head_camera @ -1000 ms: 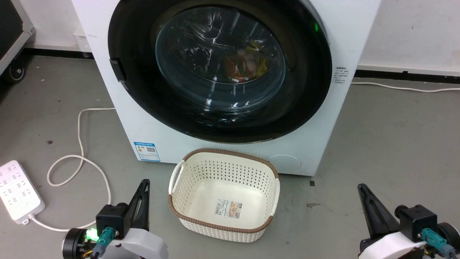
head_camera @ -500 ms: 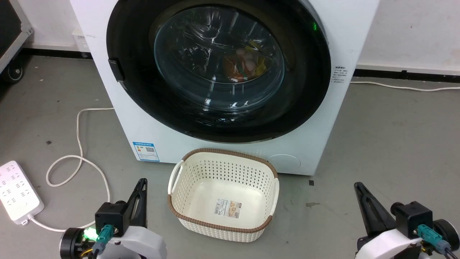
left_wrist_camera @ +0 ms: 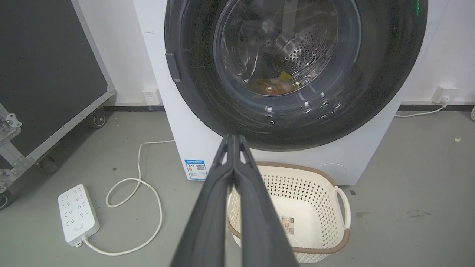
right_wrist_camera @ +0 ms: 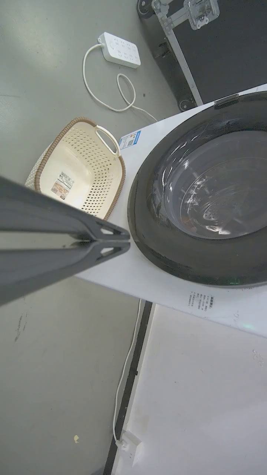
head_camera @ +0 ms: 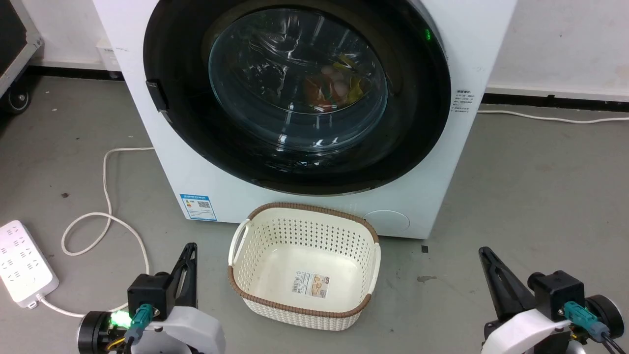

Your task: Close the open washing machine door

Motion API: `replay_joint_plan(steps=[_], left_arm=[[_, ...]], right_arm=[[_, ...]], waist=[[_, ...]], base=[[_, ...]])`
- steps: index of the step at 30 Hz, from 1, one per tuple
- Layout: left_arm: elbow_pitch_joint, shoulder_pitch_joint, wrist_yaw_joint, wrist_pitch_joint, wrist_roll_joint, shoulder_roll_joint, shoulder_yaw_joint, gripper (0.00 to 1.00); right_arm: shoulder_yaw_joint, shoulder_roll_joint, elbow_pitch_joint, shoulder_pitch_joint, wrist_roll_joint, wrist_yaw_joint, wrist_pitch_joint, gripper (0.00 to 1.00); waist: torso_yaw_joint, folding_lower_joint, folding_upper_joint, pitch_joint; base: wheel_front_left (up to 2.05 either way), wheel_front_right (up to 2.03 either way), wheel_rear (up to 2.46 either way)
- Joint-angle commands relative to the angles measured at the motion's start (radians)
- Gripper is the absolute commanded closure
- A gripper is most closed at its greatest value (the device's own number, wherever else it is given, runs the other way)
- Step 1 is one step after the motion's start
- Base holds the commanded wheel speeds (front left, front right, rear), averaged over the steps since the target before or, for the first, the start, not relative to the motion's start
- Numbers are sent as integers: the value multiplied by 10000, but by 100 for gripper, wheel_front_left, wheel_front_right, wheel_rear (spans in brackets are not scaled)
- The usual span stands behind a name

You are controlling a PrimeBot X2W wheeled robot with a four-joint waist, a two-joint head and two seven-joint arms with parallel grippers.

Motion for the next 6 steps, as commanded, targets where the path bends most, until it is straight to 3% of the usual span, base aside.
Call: replay_joint_plan(steps=[1,6], left_arm=[[-84,24,85,53,87,-17,54,100],[-103,24,101,85,101,-20,64,100]], right_arm=[[41,41,-71,-135,-71,-7,62,100],[57,41,-78,-147,-80,-7,91,100]], waist=[[-4,0,0,1],[-8,0,0,3]], base=[[0,0,0],[0,0,0]])
